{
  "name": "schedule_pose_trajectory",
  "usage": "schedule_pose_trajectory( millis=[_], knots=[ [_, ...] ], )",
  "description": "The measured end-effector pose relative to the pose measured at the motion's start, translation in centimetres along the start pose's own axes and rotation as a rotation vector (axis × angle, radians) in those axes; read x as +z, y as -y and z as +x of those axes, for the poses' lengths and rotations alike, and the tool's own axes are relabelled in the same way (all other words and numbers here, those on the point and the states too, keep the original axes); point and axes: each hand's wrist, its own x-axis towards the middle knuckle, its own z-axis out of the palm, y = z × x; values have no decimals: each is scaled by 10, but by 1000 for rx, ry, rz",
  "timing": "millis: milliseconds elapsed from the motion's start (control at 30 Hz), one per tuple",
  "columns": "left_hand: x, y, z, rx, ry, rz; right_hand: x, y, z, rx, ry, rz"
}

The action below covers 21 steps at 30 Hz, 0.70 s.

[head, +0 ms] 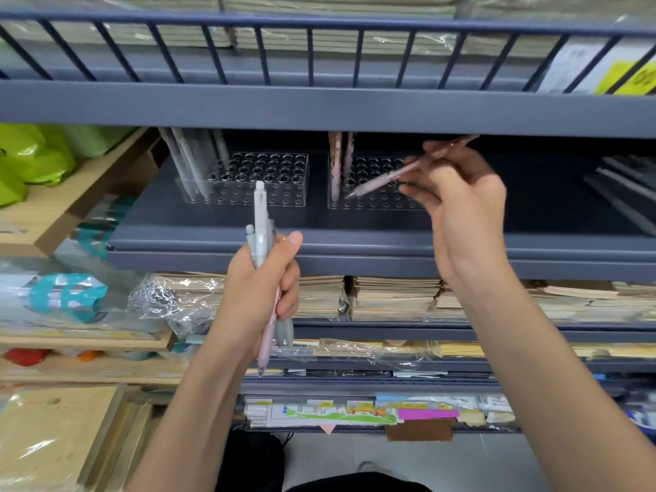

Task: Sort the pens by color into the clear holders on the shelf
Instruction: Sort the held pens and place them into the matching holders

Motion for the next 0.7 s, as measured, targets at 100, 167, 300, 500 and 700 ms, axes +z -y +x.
schedule_pose_trajectory(
  millis=[100,167,300,500,700],
  knots=[
    [-2,0,1,-21,9,-36,0,-2,11,-57,-84,1],
    [-2,0,-1,-20,32,-130,4,-7,16,-91,-111,-17],
    [-5,0,-6,-20,35,-208,14,-19,30,-130,-79,-152],
    [-11,-3,-7,-8,-79,-58,33,-22,44,-190,-45,-606],
    [-22,-2,-12,53,-118,57,45,-24,55,-307,-104,-686]
  ],
)
